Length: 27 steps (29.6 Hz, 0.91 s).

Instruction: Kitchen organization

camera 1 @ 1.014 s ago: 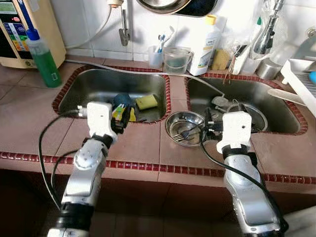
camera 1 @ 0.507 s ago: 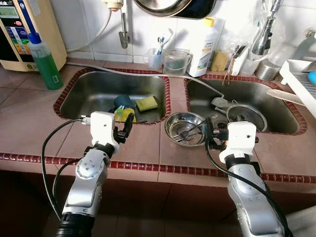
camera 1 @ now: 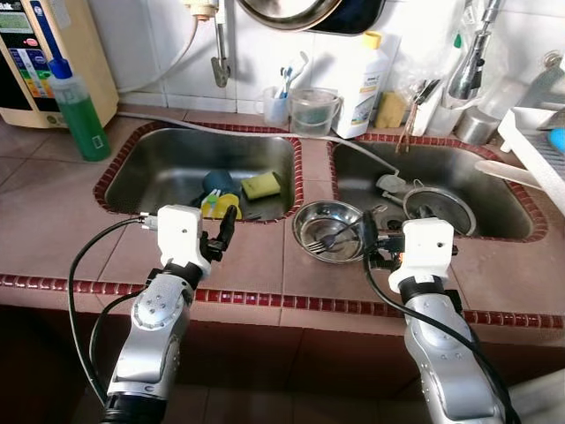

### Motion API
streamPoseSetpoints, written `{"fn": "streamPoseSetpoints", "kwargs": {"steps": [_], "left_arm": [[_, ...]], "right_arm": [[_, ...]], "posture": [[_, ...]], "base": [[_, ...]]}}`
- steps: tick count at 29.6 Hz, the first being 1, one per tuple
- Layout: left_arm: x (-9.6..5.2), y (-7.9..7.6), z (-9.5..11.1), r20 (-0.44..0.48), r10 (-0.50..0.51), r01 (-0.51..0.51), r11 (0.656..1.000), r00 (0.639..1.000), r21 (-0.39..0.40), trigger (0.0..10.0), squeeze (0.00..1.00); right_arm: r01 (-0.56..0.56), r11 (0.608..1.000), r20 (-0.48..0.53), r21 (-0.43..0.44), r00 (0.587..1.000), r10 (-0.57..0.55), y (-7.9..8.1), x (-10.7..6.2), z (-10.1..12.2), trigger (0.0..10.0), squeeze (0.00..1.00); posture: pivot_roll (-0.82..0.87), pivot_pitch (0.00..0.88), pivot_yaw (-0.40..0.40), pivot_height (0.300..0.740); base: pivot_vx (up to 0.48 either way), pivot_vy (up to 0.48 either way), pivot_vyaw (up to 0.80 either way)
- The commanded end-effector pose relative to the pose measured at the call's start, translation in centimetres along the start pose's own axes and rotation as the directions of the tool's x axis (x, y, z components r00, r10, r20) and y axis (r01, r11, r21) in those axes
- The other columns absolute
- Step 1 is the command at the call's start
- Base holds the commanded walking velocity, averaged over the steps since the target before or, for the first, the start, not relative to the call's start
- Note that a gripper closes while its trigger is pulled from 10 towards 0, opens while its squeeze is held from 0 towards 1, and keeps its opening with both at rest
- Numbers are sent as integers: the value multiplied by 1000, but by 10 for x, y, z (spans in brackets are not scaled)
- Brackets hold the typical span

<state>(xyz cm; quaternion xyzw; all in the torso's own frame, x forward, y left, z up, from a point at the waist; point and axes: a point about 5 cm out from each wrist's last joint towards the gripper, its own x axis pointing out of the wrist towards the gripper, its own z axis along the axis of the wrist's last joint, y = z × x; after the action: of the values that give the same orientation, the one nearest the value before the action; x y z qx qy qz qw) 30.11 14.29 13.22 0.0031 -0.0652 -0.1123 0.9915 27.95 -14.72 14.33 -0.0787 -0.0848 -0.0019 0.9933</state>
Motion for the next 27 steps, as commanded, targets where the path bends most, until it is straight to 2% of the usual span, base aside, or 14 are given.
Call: {"fn": "streamPoseSetpoints", "kwargs": {"steps": [1, 17, 24, 27], "left_arm": [[0, -4, 4, 10, -23, 23, 1000, 1000, -6, 10000, 0], [1, -8, 4, -3, -54, 54, 999, 999, -5, 10000, 0], [1, -7, 4, -7, -57, 57, 998, 998, -7, 10000, 0], [0, -9, 3, -11, -101, 102, 994, 995, 51, 10000, 0]], "right_arm": [[1, 1000, -7, -9, 1000, -1, -3, 0, -2, 10000, 0], [-12, 1000, -14, -12, 1000, 12, 1, -4, -5, 10000, 0], [-19, 1000, -21, -7, 1000, 19, 1, -5, -6, 10000, 0], [-14, 1000, -38, -10, 999, 14, -5, -6, -11, 10000, 0]], "posture": [[-132, 0, -24, 740], [-144, 0, -14, 740], [-146, 0, -12, 740], [-149, 0, -10, 740]], "base": [[0, -356, 0], [0, -340, 0], [0, 0, 0], [0, 0, 0]]}}
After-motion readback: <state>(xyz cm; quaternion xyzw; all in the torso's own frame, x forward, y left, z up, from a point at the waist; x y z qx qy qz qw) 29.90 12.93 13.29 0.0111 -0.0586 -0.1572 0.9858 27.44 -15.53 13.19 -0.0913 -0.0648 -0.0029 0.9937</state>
